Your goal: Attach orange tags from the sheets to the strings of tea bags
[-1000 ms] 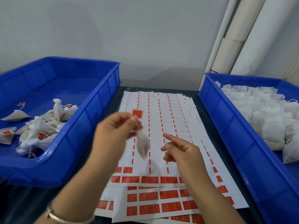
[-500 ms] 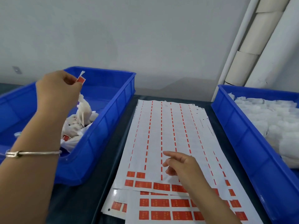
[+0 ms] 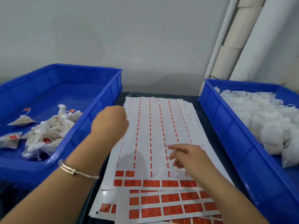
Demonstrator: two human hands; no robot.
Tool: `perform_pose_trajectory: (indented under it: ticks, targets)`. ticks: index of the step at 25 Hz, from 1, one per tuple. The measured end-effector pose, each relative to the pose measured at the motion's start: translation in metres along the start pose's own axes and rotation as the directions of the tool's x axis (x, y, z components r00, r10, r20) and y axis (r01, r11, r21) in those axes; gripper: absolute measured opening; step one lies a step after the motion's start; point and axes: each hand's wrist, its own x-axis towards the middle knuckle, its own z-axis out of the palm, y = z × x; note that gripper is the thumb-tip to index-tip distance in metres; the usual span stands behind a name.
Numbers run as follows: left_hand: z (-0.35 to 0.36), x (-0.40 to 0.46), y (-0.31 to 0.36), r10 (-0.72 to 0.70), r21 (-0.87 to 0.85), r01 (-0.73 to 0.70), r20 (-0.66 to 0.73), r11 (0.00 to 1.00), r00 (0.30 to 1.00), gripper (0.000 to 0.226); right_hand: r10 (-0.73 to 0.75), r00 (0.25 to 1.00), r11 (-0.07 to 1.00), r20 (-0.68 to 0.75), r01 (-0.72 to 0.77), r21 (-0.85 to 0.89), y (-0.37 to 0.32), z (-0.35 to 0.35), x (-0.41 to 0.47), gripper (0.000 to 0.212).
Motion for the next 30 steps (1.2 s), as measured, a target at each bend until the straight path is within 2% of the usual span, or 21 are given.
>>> perform_pose_trajectory:
  ticks: [4,6,8,9,10,11,12,13,15,17,19,21,23,26,28,30]
  targets:
    - [0.044,-0.013,0.057,0.138,-0.063,-0.130,0.132,0.989,0.982,0.008,-0.075,0.990,0.993,-0.116,0.064,-0.095,-0.014,-0.066,-0.016,0.027]
    - [0.060,-0.021,0.078,0.224,-0.074,-0.215,0.148,0.974,0.963,0.010,-0.088,0.956,0.994,-0.281,0.065,-0.090,-0.013,-0.116,-0.022,0.035]
    - [0.072,-0.034,0.093,0.310,-0.101,-0.296,0.190,0.950,0.932,0.014,0.002,0.899,0.981,-0.439,-0.088,-0.174,-0.001,-0.168,-0.021,0.035]
    - [0.078,-0.040,0.098,0.344,-0.120,-0.325,0.226,0.938,0.911,0.017,0.071,0.890,0.932,-0.451,-0.220,-0.289,0.009,-0.189,-0.019,0.032]
    - [0.084,-0.046,0.102,0.373,-0.135,-0.349,0.263,0.927,0.890,0.019,0.155,0.907,0.817,-0.391,-0.340,-0.465,0.024,-0.208,-0.016,0.030]
    - [0.088,-0.052,0.105,0.394,-0.143,-0.368,0.289,0.919,0.872,0.021,0.261,0.924,0.662,-0.280,-0.383,-0.644,0.040,-0.219,-0.013,0.036]
    - [0.091,-0.056,0.106,0.409,-0.147,-0.381,0.307,0.913,0.860,0.023,0.377,0.911,0.526,-0.165,-0.358,-0.772,0.054,-0.223,-0.012,0.048]
    - [0.093,-0.059,0.108,0.418,-0.147,-0.392,0.319,0.908,0.850,0.024,0.481,0.875,0.457,-0.061,-0.309,-0.834,0.068,-0.223,-0.011,0.055]
    - [0.095,-0.064,0.111,0.430,-0.142,-0.406,0.333,0.903,0.839,0.026,0.597,0.797,0.500,0.091,-0.280,-0.820,0.080,-0.213,-0.014,0.044]
    - [0.095,-0.066,0.112,0.434,-0.138,-0.412,0.336,0.900,0.836,0.026,0.589,0.792,0.531,0.163,-0.227,-0.816,0.086,-0.207,-0.014,0.031]
    - [0.095,-0.067,0.111,0.428,-0.142,-0.404,0.340,0.904,0.837,0.026,0.608,0.776,0.487,0.168,-0.198,-0.851,0.087,-0.210,-0.014,0.025]
    - [0.094,-0.068,0.110,0.422,-0.139,-0.399,0.347,0.906,0.837,0.026,0.639,0.738,0.456,0.218,-0.135,-0.880,0.084,-0.213,-0.015,0.025]
    - [0.094,-0.069,0.110,0.430,-0.134,-0.409,0.351,0.902,0.832,0.027,0.634,0.724,0.500,0.272,-0.116,-0.858,0.087,-0.218,-0.017,0.030]
    - [0.093,-0.072,0.110,0.442,-0.136,-0.422,0.350,0.896,0.826,0.028,0.556,0.803,0.533,0.215,-0.145,-0.834,0.099,-0.229,-0.020,0.016]
    - [0.092,-0.074,0.108,0.444,-0.139,-0.423,0.348,0.895,0.826,0.028,0.485,0.864,0.507,0.134,-0.153,-0.849,0.110,-0.241,-0.021,0.027]
    - [0.091,-0.075,0.105,0.438,-0.138,-0.416,0.342,0.899,0.832,0.029,0.398,0.913,0.528,0.088,-0.149,-0.836,0.115,-0.253,-0.026,0.025]
